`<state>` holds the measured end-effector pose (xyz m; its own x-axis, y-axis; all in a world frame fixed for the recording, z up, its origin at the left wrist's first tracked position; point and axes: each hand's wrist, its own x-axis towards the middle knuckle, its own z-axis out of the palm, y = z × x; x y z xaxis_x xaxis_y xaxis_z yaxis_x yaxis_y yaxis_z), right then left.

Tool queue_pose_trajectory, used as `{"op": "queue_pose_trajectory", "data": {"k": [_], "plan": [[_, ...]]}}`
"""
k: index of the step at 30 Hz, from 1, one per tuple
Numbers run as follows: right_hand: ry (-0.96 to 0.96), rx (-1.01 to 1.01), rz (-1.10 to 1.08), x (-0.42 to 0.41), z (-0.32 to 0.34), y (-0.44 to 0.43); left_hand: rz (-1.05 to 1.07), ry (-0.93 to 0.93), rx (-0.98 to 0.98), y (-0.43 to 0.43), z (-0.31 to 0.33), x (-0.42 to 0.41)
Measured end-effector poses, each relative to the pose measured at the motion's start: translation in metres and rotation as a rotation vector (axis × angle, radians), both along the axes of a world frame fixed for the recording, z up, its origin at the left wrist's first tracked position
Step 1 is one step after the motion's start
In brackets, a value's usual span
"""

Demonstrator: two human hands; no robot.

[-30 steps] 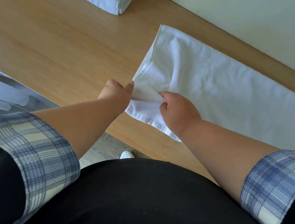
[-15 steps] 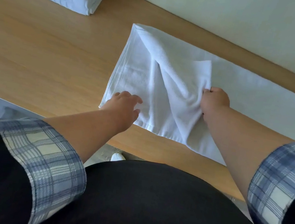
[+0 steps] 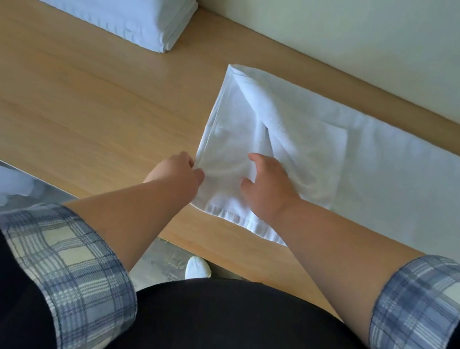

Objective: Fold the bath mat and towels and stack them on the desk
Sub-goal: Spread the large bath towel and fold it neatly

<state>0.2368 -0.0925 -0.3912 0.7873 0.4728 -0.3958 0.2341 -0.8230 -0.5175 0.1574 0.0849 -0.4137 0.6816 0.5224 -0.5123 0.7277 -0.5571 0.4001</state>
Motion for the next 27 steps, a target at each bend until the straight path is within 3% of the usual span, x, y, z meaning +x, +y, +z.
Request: {"op": "queue_pose_trajectory", "data": {"k": [4,7,11,13,19,23,27], "plan": [[0.131,0.104,-0.083,0.003,-0.008,0.004,0.061,0.039,-0.014,0.007,-0.001,-0.007],[0.105,0.165,-0.13,-0.001,-0.015,0.008,0.045,-0.025,0.015,0.008,-0.002,-0.004],[-0.025,-0.215,0.179,-0.007,-0.027,0.01,0.005,-0.015,-0.019,0.009,-0.001,0.02],[-0.026,-0.313,0.248,-0.01,-0.03,0.013,-0.01,0.026,-0.01,0.011,-0.004,0.029],[-0.034,-0.334,0.238,-0.015,-0.033,0.011,-0.095,-0.009,0.078,0.028,-0.004,0.023],[-0.036,-0.371,0.271,-0.017,-0.037,0.013,-0.06,-0.01,0.015,0.031,-0.006,0.021],[-0.014,-0.431,0.314,-0.018,-0.043,0.014,-0.016,-0.163,0.022,0.033,-0.003,0.062]]}}
